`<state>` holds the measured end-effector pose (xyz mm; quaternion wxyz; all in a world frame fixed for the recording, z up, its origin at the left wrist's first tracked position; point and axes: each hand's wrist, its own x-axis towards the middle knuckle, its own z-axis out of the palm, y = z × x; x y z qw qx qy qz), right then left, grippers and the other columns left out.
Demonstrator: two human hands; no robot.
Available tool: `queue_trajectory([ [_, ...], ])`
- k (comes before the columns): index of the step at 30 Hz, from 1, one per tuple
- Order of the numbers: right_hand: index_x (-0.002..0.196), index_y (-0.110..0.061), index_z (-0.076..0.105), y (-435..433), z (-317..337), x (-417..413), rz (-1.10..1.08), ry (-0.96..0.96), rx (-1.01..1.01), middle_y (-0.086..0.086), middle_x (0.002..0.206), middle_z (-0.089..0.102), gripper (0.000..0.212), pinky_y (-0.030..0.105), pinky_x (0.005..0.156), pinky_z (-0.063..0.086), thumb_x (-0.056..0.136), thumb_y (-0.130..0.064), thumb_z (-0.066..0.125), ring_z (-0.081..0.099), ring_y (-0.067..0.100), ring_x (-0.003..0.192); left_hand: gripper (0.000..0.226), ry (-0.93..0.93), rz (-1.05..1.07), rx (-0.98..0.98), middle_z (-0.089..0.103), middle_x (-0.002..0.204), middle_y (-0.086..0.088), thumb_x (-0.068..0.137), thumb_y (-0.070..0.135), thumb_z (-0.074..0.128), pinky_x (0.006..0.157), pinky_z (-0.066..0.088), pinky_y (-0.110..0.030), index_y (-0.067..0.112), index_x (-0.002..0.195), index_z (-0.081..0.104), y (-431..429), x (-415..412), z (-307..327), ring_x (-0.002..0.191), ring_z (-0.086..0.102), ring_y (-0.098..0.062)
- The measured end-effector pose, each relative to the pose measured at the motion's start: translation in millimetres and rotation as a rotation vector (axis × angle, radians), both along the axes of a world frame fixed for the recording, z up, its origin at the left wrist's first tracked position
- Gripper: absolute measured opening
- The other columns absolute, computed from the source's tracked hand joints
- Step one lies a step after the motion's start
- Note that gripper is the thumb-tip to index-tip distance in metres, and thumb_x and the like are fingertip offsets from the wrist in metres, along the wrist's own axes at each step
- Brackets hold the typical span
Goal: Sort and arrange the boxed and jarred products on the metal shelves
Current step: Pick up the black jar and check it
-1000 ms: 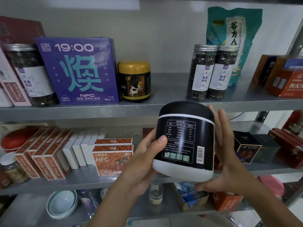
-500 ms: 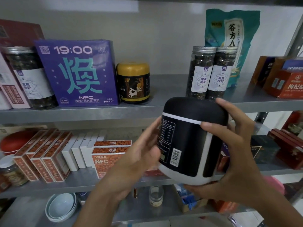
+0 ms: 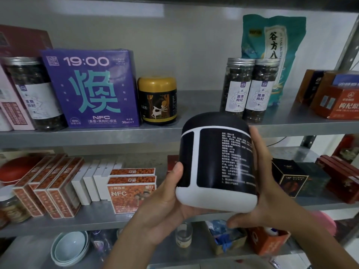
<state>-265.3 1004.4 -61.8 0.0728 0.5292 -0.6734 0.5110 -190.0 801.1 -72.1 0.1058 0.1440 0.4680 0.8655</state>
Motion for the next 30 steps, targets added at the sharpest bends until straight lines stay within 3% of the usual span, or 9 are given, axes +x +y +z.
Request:
queue_trajectory([
  [2,0.152,-0.032,-0.015,-2.6,-0.2,-0.2,0.032,-0.029,-0.012,-0.016,0.159,0.012,0.132,0.026,0.108,0.041,0.067,-0.041,0.085,0.029,0.014,0.144,0.065,-0.025,-0.066,0.048,0.059,0.135,-0.013,0.080,0.062,0.066,0.097,0.049,-0.045,0.022,0.131,0.061,3.9,-1.9,-2.1,0.124,0.056,-0.029],
  [6,0.152,-0.019,-0.001,-10.6,4.3,1.3,-0.040,0.004,-0.139,-0.010,0.154,0.023,0.120,0.026,0.103,0.045,0.067,-0.036,0.083,0.035,0.016,0.139,0.067,-0.091,-0.139,0.073,0.055,0.140,-0.012,0.086,0.065,0.055,0.105,0.043,-0.045,0.022,0.137,0.056,9.8,-7.7,-5.5,0.129,0.052,-0.027],
  [10,0.150,-0.023,0.013,-13.0,3.7,1.9,-0.061,-0.135,-0.230,-0.013,0.148,0.035,0.113,0.028,0.094,0.052,0.057,-0.024,0.079,0.043,0.015,0.134,0.073,-0.094,-0.076,-0.023,0.050,0.145,-0.012,0.082,0.069,0.056,0.109,0.039,-0.050,0.028,0.142,0.049,6.4,-14.9,-5.3,0.133,0.047,-0.030],
  [15,0.139,-0.048,0.037,-10.1,-2.8,1.1,-0.074,-0.484,-0.246,-0.020,0.129,0.056,0.100,0.030,0.078,0.057,0.051,-0.033,0.081,0.061,0.015,0.115,0.058,-0.117,0.066,-0.098,0.063,0.131,-0.011,0.080,0.063,0.055,0.093,0.053,-0.049,0.028,0.125,0.065,-3.8,-17.3,1.1,0.120,0.060,-0.032],
  [19,0.137,-0.050,0.040,-9.0,-8.2,-0.8,-0.083,-0.592,-0.212,-0.021,0.122,0.060,0.100,0.031,0.075,0.058,0.047,-0.037,0.082,0.064,0.014,0.110,0.053,-0.175,0.109,-0.115,0.066,0.125,-0.012,0.084,0.060,0.047,0.085,0.057,-0.046,0.026,0.120,0.068,-1.4,-14.5,-0.6,0.115,0.063,-0.032],
  [21,0.139,-0.049,0.038,-10.2,-8.2,1.0,-0.120,-0.516,-0.184,-0.022,0.127,0.057,0.102,0.030,0.078,0.058,0.048,-0.038,0.083,0.061,0.012,0.114,0.052,-0.170,0.127,-0.147,0.068,0.122,-0.012,0.080,0.057,0.049,0.086,0.057,-0.048,0.025,0.116,0.070,-3.0,-14.1,-0.3,0.112,0.065,-0.031],
  [24,0.146,-0.039,0.028,-12.7,-7.8,3.3,-0.241,-0.253,-0.098,-0.019,0.142,0.042,0.110,0.029,0.087,0.056,0.051,-0.038,0.084,0.050,0.007,0.127,0.062,-0.097,0.242,-0.269,0.070,0.117,-0.008,0.072,0.058,0.058,0.089,0.056,-0.049,0.023,0.123,0.064,-11.3,-13.9,0.0,0.109,0.067,-0.027],
  [27,0.149,-0.033,0.024,-16.5,-9.7,3.0,-0.393,0.098,0.031,-0.005,0.157,0.019,0.111,0.040,0.108,0.037,0.054,-0.048,0.081,0.023,0.016,0.145,0.076,0.032,0.251,-0.398,0.068,0.122,0.002,0.068,0.070,0.069,0.091,0.055,-0.046,0.037,0.134,0.050,-10.1,-11.9,-0.3,0.113,0.065,-0.021],
  [30,0.150,-0.028,0.020,-18.7,-11.1,0.9,-0.398,0.230,0.049,0.003,0.161,0.008,0.112,0.037,0.109,0.030,0.059,-0.053,0.080,0.012,0.022,0.149,0.082,0.124,0.273,-0.441,0.065,0.124,0.010,0.057,0.067,0.080,0.088,0.055,-0.031,0.053,0.130,0.047,-6.7,-13.2,-6.8,0.115,0.063,-0.016],
])
